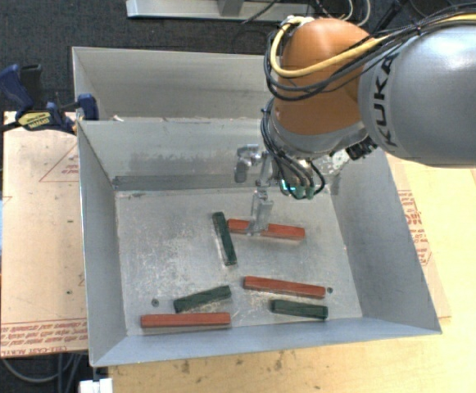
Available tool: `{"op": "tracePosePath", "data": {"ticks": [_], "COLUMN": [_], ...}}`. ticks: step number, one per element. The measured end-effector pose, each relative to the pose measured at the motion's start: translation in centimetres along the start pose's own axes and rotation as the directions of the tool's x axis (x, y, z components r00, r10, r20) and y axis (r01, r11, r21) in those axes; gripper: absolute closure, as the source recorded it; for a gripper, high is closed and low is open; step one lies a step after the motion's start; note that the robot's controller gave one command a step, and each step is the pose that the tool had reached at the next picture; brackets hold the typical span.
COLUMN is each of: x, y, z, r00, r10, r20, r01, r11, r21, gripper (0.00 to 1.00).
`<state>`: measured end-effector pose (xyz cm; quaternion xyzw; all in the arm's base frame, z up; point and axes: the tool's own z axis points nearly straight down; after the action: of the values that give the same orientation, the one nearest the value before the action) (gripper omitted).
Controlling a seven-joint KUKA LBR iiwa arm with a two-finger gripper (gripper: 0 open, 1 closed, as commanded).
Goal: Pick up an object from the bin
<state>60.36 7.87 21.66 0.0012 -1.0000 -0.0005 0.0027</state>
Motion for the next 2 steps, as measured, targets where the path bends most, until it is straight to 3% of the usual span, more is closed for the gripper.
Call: {"op": "tracePosePath", "data": {"ticks": [1,2], "x": [-0.8,-1.5], "y": [-7.9,-6.7], "z": [15.1,11.5], "r00": [0.991,0.978], "r10": [0.137,0.210], "r20": [0.001,0.010], "r01": [-0.137,-0.210], "r11": [0.991,0.978], "r21": [0.001,-0.003], "gripper": [0.00,0.00]}}
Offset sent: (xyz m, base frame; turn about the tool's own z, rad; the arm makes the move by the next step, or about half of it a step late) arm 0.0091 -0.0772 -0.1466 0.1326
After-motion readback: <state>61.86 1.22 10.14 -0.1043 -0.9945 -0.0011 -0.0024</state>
